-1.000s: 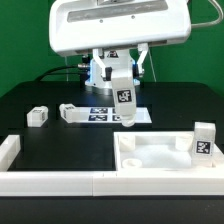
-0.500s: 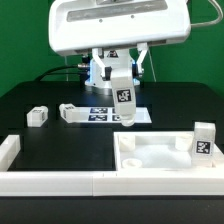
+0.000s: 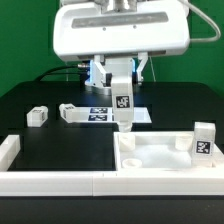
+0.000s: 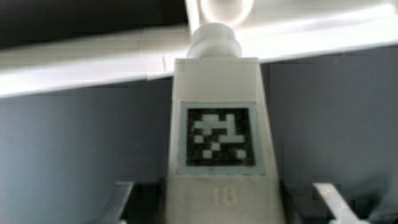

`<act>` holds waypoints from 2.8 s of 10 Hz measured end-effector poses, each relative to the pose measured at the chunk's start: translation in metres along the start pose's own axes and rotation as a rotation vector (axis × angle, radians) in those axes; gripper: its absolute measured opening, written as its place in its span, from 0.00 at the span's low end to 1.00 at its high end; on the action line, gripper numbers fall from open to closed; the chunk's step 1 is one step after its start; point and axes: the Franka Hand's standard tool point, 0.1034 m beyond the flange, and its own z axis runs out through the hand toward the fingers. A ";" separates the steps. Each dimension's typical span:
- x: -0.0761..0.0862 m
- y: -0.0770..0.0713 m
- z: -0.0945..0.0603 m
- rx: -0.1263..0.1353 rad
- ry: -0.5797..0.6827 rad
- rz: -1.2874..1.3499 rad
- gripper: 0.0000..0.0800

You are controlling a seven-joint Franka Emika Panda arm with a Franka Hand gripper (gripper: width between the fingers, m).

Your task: Assemble square table

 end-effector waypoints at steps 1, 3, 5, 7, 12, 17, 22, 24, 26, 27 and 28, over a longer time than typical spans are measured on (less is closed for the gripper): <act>-0.005 -0.001 0.003 -0.020 0.033 0.000 0.37; -0.012 -0.016 0.009 -0.024 0.048 0.006 0.37; -0.010 -0.016 0.013 -0.031 0.059 0.000 0.37; -0.006 -0.008 0.028 -0.057 0.085 -0.011 0.37; -0.006 -0.011 0.048 -0.074 0.106 -0.023 0.37; -0.017 -0.015 0.048 -0.073 0.092 -0.024 0.37; -0.023 -0.011 0.054 -0.092 0.114 -0.032 0.37; -0.020 -0.009 0.055 -0.098 0.137 -0.042 0.37; -0.019 -0.008 0.055 -0.096 0.131 -0.045 0.37; -0.020 -0.008 0.056 -0.095 0.127 -0.045 0.46; -0.021 -0.008 0.056 -0.095 0.124 -0.045 0.46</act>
Offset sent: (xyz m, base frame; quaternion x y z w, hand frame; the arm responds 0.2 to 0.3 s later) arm 0.0097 0.0061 0.0030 -0.0150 0.0466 -0.0168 0.9987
